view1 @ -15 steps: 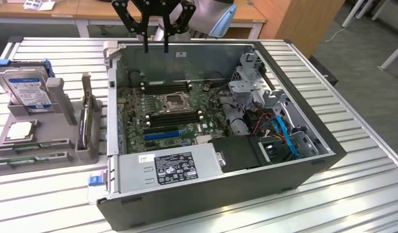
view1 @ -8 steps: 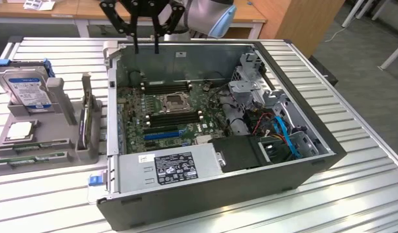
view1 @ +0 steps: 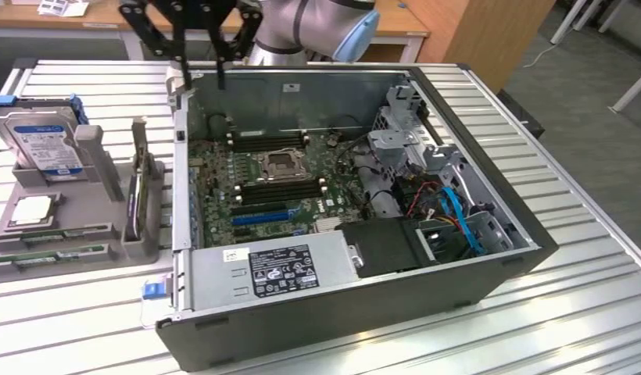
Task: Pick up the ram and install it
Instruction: 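Reach for the ram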
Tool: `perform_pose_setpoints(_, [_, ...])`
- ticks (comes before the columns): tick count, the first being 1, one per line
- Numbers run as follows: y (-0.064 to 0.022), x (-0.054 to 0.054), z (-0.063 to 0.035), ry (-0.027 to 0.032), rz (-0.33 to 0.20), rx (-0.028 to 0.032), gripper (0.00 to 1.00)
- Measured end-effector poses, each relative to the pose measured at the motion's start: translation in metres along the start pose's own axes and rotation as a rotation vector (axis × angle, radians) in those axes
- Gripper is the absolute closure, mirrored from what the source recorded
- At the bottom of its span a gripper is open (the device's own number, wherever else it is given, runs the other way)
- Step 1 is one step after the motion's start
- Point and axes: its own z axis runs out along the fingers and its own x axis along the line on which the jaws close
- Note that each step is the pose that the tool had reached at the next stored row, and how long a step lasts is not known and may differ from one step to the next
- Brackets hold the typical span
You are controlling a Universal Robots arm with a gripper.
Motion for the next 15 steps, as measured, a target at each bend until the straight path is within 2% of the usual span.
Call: perform_pose_setpoints(15, [-0.0053,0.068,0.0035,0.0000,0.000,0.0004,0.56])
